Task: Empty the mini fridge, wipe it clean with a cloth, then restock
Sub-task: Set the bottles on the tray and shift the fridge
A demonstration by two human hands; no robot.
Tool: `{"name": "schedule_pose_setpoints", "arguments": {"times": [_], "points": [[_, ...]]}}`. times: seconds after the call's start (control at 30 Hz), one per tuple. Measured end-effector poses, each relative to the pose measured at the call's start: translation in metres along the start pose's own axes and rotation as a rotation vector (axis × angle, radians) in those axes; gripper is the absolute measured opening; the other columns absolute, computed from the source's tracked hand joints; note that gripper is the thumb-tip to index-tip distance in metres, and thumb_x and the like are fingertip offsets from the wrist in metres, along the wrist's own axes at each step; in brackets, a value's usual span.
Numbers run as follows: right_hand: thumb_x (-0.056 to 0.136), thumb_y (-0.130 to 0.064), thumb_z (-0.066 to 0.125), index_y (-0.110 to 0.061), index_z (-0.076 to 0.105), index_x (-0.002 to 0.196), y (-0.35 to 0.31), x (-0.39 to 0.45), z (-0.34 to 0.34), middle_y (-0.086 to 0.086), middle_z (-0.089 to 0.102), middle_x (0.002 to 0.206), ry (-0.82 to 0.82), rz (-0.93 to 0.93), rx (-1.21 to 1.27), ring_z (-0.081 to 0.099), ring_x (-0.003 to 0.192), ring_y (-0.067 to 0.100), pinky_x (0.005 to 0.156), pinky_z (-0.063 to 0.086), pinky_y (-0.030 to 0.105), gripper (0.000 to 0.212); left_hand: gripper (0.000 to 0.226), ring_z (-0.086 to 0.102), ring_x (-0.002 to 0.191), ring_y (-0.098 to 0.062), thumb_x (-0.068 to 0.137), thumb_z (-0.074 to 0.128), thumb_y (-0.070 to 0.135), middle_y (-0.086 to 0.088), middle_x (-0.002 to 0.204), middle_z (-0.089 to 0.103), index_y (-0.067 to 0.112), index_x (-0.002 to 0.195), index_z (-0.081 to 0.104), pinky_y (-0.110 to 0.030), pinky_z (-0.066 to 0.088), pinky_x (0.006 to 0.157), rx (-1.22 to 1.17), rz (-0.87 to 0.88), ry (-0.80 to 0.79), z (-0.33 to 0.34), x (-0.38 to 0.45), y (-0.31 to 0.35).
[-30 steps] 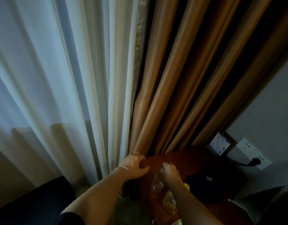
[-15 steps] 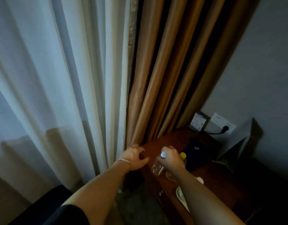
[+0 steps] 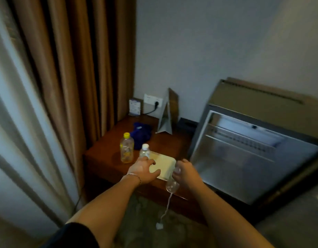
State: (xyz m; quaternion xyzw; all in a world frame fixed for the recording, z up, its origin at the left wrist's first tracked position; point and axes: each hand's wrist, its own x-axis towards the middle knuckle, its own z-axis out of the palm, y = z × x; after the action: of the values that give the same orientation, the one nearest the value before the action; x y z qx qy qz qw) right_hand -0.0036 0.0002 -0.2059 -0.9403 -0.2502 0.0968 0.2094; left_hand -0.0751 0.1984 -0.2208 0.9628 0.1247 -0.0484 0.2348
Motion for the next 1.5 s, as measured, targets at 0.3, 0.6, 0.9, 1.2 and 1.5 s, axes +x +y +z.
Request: {"name": "schedule_pose_setpoints", "arguments": {"times": [0.3,0.6,0.9,1.2,1.5], "points": [[0.086,-0.02,0.063,-0.004,0.063,0.099,0.183,-0.229,-0.072,0.012,0.053,0.099,0.206,0.356,0.032,0.059,0.094,0.037,0.077,0.047,0.038,0.021,0.064,0.045,0.129,-0.023,0.087,0.05,0.065,-0.002,0.14,0.047,0.027,0.139,0.05,-0.041,0.046,0.104,0.134,0.367,-0.157,0.124,-0.072,0.227],[0.088,-0.023,0.062,-0.004,0.066,0.109,0.296,-0.446,-0.105,0.018,0.059,0.108,0.247,0.602,0.05,0.061,0.097,0.037,0.077,0.046,0.032,0.029,0.058,0.051,0.121,-0.02,0.088,0.049,0.065,0.0,0.134,0.053,0.026,0.131,0.058,-0.039,0.051,0.097,0.25,0.693,-0.282,0.236,-0.188,0.394],[0.09,-0.026,0.062,-0.008,0.066,0.117,0.362,-0.59,-0.119,0.012,0.058,0.117,0.353,0.847,0.13,0.059,0.107,0.027,0.077,0.041,0.024,0.032,0.041,0.059,0.102,-0.018,0.088,0.053,0.057,0.002,0.116,0.06,0.029,0.115,0.064,-0.033,0.052,0.088,0.228,0.909,-0.452,0.315,-0.293,0.504],[0.092,-0.027,0.063,-0.012,0.063,0.113,0.438,-0.675,-0.144,0.006,0.054,0.12,0.429,1.012,0.104,0.056,0.109,0.025,0.078,0.036,0.024,0.026,0.054,0.058,0.105,-0.019,0.08,0.047,0.069,0.008,0.119,0.058,0.033,0.117,0.061,-0.036,0.052,0.089,0.247,1.026,-0.531,0.388,-0.319,0.628],[0.092,-0.032,0.06,-0.011,0.062,0.108,0.559,-0.692,-0.207,0.009,0.053,0.116,0.321,1.05,0.01,0.056,0.108,0.028,0.085,0.044,0.032,0.026,0.055,0.051,0.118,-0.019,0.089,0.05,0.061,0.002,0.131,0.053,0.028,0.132,0.055,-0.033,0.046,0.096,0.221,0.997,-0.52,0.46,-0.282,0.74]]}}
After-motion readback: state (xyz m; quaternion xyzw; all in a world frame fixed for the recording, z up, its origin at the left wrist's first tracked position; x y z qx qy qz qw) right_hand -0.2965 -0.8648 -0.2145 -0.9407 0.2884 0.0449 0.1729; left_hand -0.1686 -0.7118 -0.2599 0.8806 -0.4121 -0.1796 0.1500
